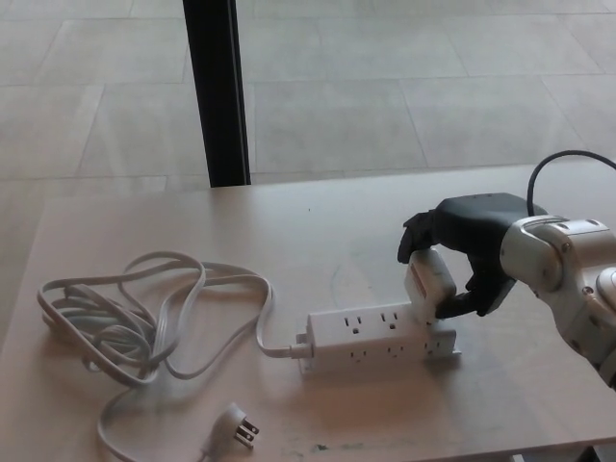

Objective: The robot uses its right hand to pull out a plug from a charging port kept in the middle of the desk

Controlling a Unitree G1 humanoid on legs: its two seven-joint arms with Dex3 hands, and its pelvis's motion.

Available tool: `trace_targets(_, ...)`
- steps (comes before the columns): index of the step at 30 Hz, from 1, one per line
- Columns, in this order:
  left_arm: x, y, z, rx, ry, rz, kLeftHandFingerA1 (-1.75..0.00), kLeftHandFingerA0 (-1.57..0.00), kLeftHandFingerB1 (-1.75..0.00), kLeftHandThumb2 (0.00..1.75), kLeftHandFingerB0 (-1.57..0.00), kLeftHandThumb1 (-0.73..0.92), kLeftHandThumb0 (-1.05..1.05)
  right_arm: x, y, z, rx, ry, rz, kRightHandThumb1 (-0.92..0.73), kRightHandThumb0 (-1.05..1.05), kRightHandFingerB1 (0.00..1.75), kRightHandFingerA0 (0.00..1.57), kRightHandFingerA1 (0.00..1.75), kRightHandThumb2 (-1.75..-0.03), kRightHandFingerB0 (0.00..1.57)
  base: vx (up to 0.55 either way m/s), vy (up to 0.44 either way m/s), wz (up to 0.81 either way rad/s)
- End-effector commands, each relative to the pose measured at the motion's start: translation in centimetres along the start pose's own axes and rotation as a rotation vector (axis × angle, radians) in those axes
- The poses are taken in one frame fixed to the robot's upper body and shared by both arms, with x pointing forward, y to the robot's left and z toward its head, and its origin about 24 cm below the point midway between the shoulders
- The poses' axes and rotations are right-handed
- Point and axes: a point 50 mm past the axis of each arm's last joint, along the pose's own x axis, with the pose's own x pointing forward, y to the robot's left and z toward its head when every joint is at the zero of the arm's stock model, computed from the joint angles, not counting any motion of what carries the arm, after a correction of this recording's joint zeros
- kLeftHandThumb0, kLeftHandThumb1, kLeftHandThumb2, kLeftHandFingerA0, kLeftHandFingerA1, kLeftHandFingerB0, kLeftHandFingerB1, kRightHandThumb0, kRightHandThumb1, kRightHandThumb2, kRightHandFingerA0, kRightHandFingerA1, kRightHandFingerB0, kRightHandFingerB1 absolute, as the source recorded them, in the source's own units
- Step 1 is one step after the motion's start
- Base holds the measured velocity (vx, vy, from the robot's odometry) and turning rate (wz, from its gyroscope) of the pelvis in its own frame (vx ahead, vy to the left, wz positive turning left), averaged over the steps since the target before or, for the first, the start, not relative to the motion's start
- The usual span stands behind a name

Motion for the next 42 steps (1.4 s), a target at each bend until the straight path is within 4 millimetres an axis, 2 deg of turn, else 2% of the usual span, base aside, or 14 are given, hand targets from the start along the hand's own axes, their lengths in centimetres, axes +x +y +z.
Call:
trace_targets(1, -0.2, 0.2, 0.0, -0.024, -0.019, -0.002, -0.55, -0.77, -0.44, 0.67, -0.56, 0.88, -0.71, 0.1, 0.9, -0.7, -0.043, 0.074, 0.027, -0.59, -0.31, 0.78, 0.83, 1.57, -0.70, 0.77, 0.00, 0.000, 0.00)
trace_targets(4, -0.2, 0.2, -0.1, -0.032, -0.015, -0.005, -0.55, -0.75, -0.45, 0.66, -0.56, 0.88, -0.73, 0.1, 1.0, -0.7, -0.056, 0.080, 0.015, -0.64, -0.30, 0.82, 0.83, 1.64, -0.76, 0.70, 0.00, 0.000, 0.00)
trace_targets(5, -0.3, 0.2, -0.1, -0.016, -0.023, 0.001, -0.56, -0.78, -0.46, 0.67, -0.57, 0.89, -0.71, 0.0, 1.2, -0.7, -0.061, 0.075, -0.025, -0.55, -0.24, 1.24, 0.97, 1.75, -0.83, 0.66, 0.00, 0.000, 0.00)
trace_targets(7, -0.3, 0.1, -0.1, -0.014, -0.024, 0.001, -0.56, -0.78, -0.46, 0.67, -0.57, 0.89, -0.71, 0.0, 1.2, -0.7, -0.063, 0.076, -0.031, -0.55, -0.24, 1.24, 0.97, 1.75, -0.83, 0.66, 0.00, 0.000, 0.00)
trace_targets(8, -0.3, 0.2, -0.2, -0.010, -0.019, 0.004, -0.58, -0.79, -0.46, 0.67, -0.58, 0.89, -0.72, 0.0, 1.3, -0.7, -0.065, 0.079, -0.051, -0.55, -0.33, 1.58, 0.86, 1.75, -0.85, 0.61, 0.00, 0.000, 0.00)
trace_targets(9, -0.2, 0.2, -0.2, -0.018, -0.014, 0.003, -0.57, -0.77, -0.46, 0.66, -0.57, 0.88, -0.73, -0.1, 1.4, -0.8, -0.068, 0.075, -0.075, -0.51, -0.32, 1.74, 0.88, 1.75, -0.88, 0.63, 0.00, 0.000, 0.00)
trace_targets(19, -0.3, 0.2, -0.6, 0.002, -0.005, -0.003, -0.57, -0.78, -0.46, 0.67, -0.57, 0.89, -0.75, -0.1, 1.7, -0.9, -0.002, 0.068, -0.195, -0.39, -0.25, 1.75, 0.87, 1.75, -0.98, 0.67, 0.00, 0.000, 0.00)
trace_targets(25, -0.3, 0.1, -0.6, 0.002, -0.001, 0.001, -0.60, -0.77, -0.48, 0.67, -0.57, 0.89, -0.74, -0.2, 1.3, -0.7, 0.074, 0.043, -0.273, -0.39, -0.22, 1.73, 0.90, 1.75, -0.93, 0.70, 0.00, 0.000, 0.00)
trace_targets(27, -0.3, 0.1, -0.6, 0.002, -0.002, -0.004, -0.58, -0.76, -0.47, 0.67, -0.56, 0.90, -0.74, -0.3, 1.0, -0.7, 0.095, 0.030, -0.307, -0.39, -0.25, 1.71, 0.93, 1.75, -1.02, 0.73, 0.00, 0.000, 0.00)
trace_targets(31, -0.3, 0.0, -0.5, 0.004, -0.002, -0.006, -0.55, -0.74, -0.44, 0.67, -0.54, 0.91, -0.74, -0.3, 0.6, -1.0, 0.114, 0.020, -0.341, -0.43, -0.31, 1.67, 0.90, 1.75, -0.97, 0.73, 0.00, 0.000, 0.00)
trace_targets(32, -0.3, 0.0, -0.5, 0.005, -0.004, -0.008, -0.56, -0.74, -0.45, 0.67, -0.54, 0.91, -0.74, -0.3, 0.5, -1.0, 0.112, 0.016, -0.349, -0.51, -0.37, 1.66, 0.90, 1.75, -0.84, 0.73, 0.00, 0.000, 0.00)
trace_targets(33, -0.3, 0.0, -0.5, 0.006, -0.007, -0.008, -0.56, -0.74, -0.45, 0.67, -0.54, 0.91, -0.74, -0.3, 0.5, -1.1, 0.111, 0.015, -0.353, -0.51, -0.37, 1.66, 0.90, 1.75, -0.84, 0.73, 0.00, 0.000, 0.00)
trace_targets(40, -0.2, 0.2, 0.0, -0.003, -0.022, -0.020, -0.55, -0.72, -0.46, 0.67, -0.53, 0.91, -0.75, -0.6, -2.4, -1.4, 0.085, 0.026, -0.402, -0.38, -0.18, 1.66, 0.89, 1.75, -0.94, 0.70, 0.00, 0.000, 0.00)
trace_targets(42, -0.2, 0.2, 0.0, -0.011, -0.023, -0.019, -0.55, -0.73, -0.45, 0.67, -0.53, 0.91, -0.76, -1.0, -3.7, -1.6, 0.049, 0.017, -0.405, -0.40, -0.19, 1.44, 0.87, 1.75, -0.93, 0.77, 0.00, 0.000, 0.00)
